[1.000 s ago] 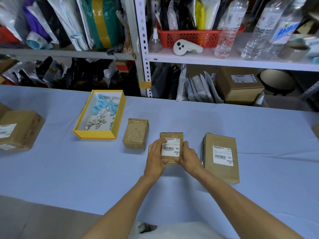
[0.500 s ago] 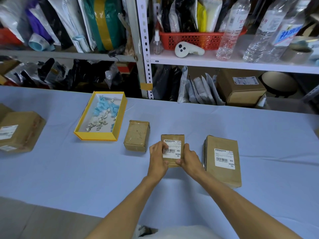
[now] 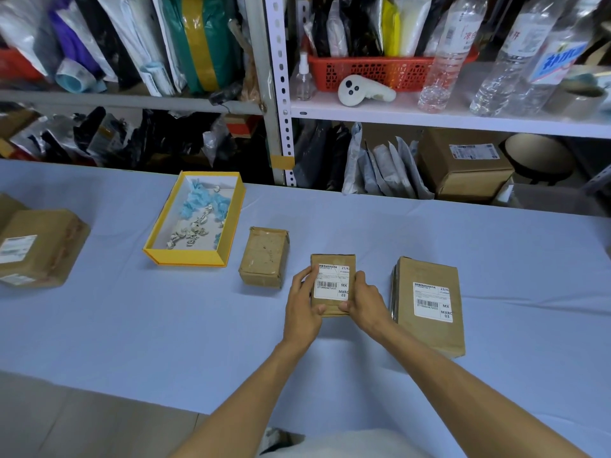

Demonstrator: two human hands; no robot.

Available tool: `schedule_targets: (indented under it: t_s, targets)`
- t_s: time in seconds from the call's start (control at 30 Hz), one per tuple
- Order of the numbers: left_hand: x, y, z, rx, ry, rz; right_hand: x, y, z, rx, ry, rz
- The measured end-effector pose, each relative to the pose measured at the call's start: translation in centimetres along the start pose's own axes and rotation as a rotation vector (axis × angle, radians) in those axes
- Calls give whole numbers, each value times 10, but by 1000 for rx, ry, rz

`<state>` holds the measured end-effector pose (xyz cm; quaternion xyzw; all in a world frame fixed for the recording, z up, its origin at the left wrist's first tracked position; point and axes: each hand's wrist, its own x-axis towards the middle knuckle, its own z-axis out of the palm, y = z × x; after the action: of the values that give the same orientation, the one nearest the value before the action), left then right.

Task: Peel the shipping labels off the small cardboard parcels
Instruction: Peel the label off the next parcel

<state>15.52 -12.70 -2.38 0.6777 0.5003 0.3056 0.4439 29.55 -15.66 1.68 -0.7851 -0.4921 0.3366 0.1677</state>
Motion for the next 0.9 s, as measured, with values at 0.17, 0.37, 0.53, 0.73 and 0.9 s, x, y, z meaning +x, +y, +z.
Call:
schedule_targets:
  t_s: [0.17,0.37,0.53,0.73,0.9]
  targets:
    - [-1,7,2,-94,37,-31,-1,0,1,9,3,1]
    - [1,2,2,-134,53,-3,0,1,1,-7,-1,-11]
    - [1,5,0,-171,55,-28,1,2,2,-27,3,-7]
    - [3,11,-2,-197,72,-57,1,1,2,-31,0,-8]
    - [4,8,-1,-92,59,-40,2,1,2,-39,-6,-7]
